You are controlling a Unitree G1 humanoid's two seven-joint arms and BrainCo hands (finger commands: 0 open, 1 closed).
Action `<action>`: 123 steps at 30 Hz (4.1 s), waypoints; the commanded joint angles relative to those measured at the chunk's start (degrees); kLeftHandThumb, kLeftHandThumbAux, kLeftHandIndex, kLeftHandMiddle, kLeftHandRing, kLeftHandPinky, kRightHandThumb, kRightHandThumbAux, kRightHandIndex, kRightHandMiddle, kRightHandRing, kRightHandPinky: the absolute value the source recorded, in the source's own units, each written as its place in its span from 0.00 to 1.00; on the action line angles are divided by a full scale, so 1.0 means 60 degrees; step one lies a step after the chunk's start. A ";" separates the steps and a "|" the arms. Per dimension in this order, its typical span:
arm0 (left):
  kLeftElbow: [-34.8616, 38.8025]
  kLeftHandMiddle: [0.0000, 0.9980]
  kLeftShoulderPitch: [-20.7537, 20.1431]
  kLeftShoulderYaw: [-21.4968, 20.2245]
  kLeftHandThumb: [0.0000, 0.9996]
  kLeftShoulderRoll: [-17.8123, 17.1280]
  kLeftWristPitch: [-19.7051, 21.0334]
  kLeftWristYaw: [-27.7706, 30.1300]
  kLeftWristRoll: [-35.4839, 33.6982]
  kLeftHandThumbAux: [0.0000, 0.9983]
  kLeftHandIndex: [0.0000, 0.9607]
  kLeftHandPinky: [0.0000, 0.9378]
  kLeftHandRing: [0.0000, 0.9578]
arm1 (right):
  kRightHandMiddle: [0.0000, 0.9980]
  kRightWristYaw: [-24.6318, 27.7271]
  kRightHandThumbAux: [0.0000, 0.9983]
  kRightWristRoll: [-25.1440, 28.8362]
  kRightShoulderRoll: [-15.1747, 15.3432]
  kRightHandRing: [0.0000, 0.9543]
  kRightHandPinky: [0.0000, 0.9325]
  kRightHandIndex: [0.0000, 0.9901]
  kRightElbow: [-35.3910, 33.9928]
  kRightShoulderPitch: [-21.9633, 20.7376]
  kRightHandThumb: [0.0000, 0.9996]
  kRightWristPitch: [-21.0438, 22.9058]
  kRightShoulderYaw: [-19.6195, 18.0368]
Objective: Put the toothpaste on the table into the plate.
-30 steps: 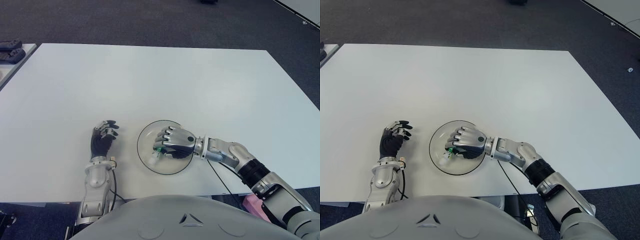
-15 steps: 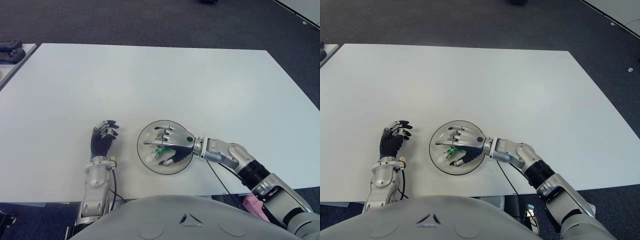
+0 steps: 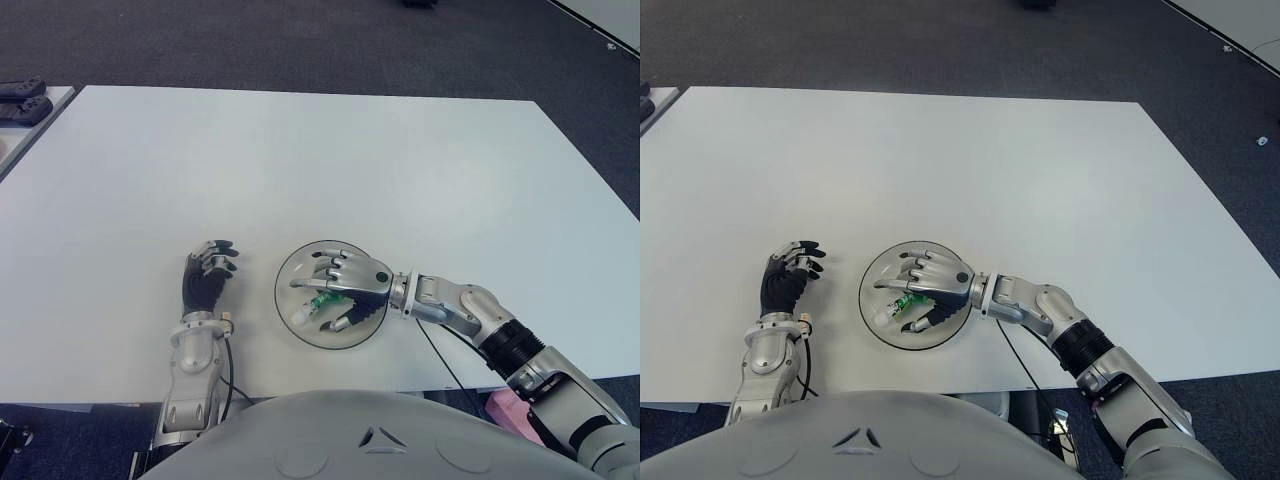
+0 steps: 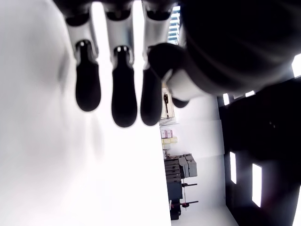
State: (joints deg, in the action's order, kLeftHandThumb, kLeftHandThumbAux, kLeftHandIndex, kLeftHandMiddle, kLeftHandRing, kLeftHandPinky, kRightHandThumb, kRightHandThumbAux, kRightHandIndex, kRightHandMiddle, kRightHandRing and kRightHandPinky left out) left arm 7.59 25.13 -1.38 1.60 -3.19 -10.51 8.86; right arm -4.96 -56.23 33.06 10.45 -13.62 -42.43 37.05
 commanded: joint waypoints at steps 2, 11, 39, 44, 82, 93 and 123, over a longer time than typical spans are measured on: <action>-0.0191 0.48 -0.0130 -0.0024 0.83 -0.0028 -0.0060 -0.0001 0.0010 0.68 0.42 0.62 0.62 | 0.00 0.0457 0.25 0.0629 0.0419 0.00 0.00 0.00 -0.0236 0.0123 0.26 -0.0154 -0.0427; -0.0253 0.48 -0.0166 -0.0040 0.83 -0.0035 -0.0101 0.0006 -0.0006 0.68 0.42 0.62 0.62 | 0.00 0.1473 0.26 0.4049 0.0376 0.00 0.00 0.00 -0.0348 0.0561 0.21 -0.0408 -0.1373; -0.0528 0.49 -0.0430 -0.0108 0.83 -0.0161 -0.0118 0.0078 -0.0129 0.68 0.42 0.62 0.62 | 0.47 0.2654 0.74 1.2358 -0.3378 0.51 0.54 0.42 -0.0404 0.3114 0.68 0.0775 -0.4477; -0.0583 0.49 -0.0472 -0.0134 0.83 -0.0165 -0.0150 0.0099 -0.0173 0.68 0.42 0.62 0.62 | 0.53 0.2516 0.73 1.2304 -0.3974 0.56 0.60 0.43 -0.0272 0.3192 0.70 0.0962 -0.4991; -0.0806 0.48 -0.0505 -0.0097 0.83 -0.0213 -0.0530 0.0126 -0.0275 0.68 0.42 0.63 0.62 | 0.53 0.0986 0.73 1.1064 -0.5217 0.54 0.55 0.44 0.1969 0.3277 0.71 0.2692 -0.7321; -0.0789 0.48 -0.0511 -0.0067 0.83 -0.0177 -0.0415 0.0085 -0.0253 0.68 0.42 0.62 0.62 | 0.51 0.1019 0.73 1.1044 -0.5209 0.53 0.54 0.44 0.1684 0.3408 0.71 0.3626 -0.7393; -0.0857 0.50 -0.0524 0.0019 0.83 -0.0123 -0.0435 0.0077 -0.0269 0.69 0.41 0.62 0.63 | 0.50 0.1088 0.73 1.0051 -0.5211 0.51 0.51 0.43 0.0544 0.4271 0.71 0.4487 -0.6877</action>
State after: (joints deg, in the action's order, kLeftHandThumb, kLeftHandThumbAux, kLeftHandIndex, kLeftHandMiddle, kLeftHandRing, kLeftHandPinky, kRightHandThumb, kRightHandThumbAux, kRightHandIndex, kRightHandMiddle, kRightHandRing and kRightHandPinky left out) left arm 3.73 22.07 -1.36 0.78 -5.59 -10.50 7.36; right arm 1.52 4.80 1.80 13.05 10.71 -17.87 -4.79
